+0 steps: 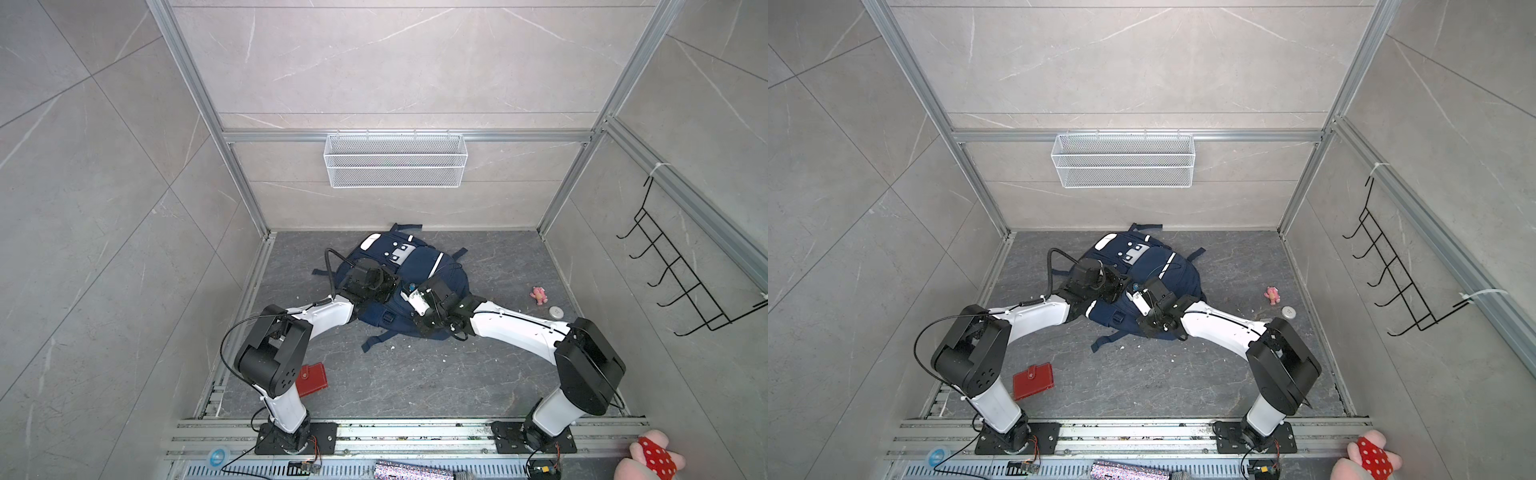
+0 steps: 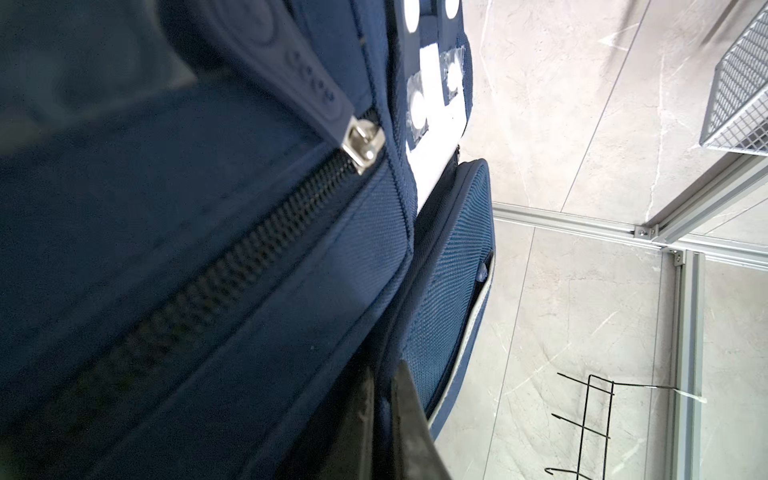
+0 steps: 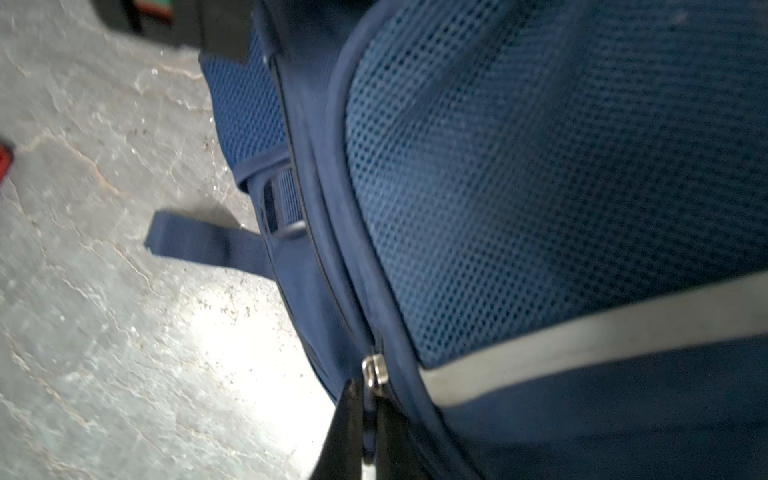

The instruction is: Pack the student bag

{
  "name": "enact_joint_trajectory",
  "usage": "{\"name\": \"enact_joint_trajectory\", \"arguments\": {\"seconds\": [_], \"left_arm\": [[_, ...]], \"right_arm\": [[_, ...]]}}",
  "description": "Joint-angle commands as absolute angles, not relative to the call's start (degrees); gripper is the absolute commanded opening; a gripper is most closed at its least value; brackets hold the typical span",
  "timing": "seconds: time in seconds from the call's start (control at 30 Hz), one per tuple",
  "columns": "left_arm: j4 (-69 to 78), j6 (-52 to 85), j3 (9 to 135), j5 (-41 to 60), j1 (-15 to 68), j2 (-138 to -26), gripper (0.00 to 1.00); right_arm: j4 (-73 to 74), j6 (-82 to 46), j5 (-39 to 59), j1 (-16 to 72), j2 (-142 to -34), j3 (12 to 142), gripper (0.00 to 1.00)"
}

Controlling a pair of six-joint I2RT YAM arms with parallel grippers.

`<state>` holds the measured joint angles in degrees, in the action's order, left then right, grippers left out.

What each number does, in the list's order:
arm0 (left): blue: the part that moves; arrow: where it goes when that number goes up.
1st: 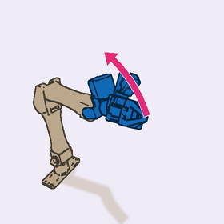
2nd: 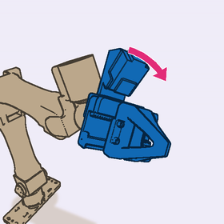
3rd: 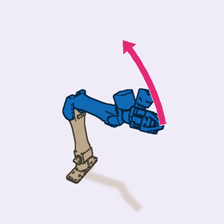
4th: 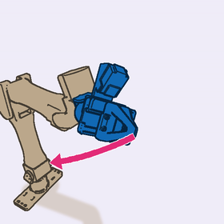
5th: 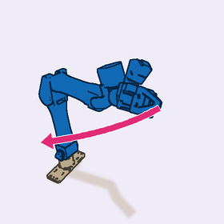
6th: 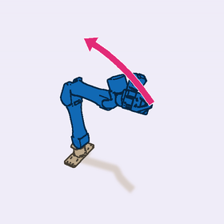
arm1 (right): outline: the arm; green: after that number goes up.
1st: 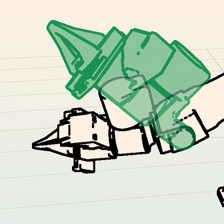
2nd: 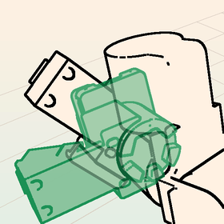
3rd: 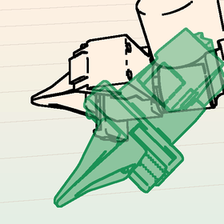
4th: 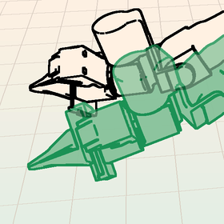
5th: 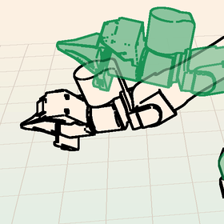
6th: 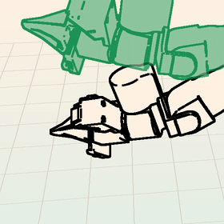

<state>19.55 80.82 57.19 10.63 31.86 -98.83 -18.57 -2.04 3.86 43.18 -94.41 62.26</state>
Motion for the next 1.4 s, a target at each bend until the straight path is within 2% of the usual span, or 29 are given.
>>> {"name": "enact_joint_trajectory", "arguments": {"seconds": [0.0, 0.13, 0.27, 0.4, 0.5, 0.57, 0.73, 0.77, 0.83, 0.97, 1.1, 1.13, 1.37], "left_arm": [[29.99, 83.04, 60.51, 9.05, 33.21, -97.92, 0.00], [28.16, 80.32, 59.59, 9.51, 32.92, -97.25, 0.00], [23.81, 75.01, 60.55, 12.11, 31.87, -97.46, 0.00], [19.66, 70.74, 60.92, 14.18, 31.48, -97.28, 0.00], [15.25, 65.54, 61.87, 14.83, 31.42, -95.11, 0.24], [8.95, 59.50, 64.75, 15.37, 31.40, -92.95, 0.38], [-12.31, 42.56, 72.02, 16.22, 31.48, -86.47, 0.73], [-16.11, 40.12, 72.60, 15.97, 31.61, -85.34, 0.77], [-23.92, 35.18, 72.87, 14.25, 32.72, -82.73, 0.78], [-32.86, 31.18, 69.95, 9.42, 37.54, -79.11, 0.79], [-28.70, 33.60, 64.15, 8.27, 43.79, -76.95, 0.80], [-26.88, 33.87, 63.38, 7.93, 45.45, -76.82, 0.80], [-23.23, 31.63, 67.53, 5.86, 54.57, -82.69, 0.84]], "right_arm": [[-13.56, -8.02, 9.65, 43.33, -94.41, 64.59, 0.00], [-13.87, -9.29, 9.82, 42.44, -92.81, 64.01, 0.00], [-14.74, -10.85, 11.63, 40.24, -90.19, 62.44, 0.17], [-14.85, -12.49, 13.68, 36.88, -84.48, 59.82, 0.26], [-15.90, -13.90, 15.36, 34.21, -80.11, 59.45, 0.59], [-18.50, -13.49, 15.10, 33.39, -78.23, 60.88, 0.73], [-26.60, -13.53, 9.11, 30.77, -75.96, 64.82, 0.78], [-28.45, -13.73, 7.23, 29.94, -75.64, 65.24, 0.79], [-32.48, -14.69, 3.63, 26.64, -74.87, 65.31, 0.82], [-37.98, -16.45, 2.52, 15.94, -74.75, 64.11, 0.87], [-41.67, -17.27, -3.60, 7.97, -75.80, 62.84, 0.92], [-41.64, -17.43, -4.51, 6.61, -76.14, 62.40, 0.99], [-39.55, -18.98, -5.05, -4.09, -84.52, 62.26, 1.00]]}}
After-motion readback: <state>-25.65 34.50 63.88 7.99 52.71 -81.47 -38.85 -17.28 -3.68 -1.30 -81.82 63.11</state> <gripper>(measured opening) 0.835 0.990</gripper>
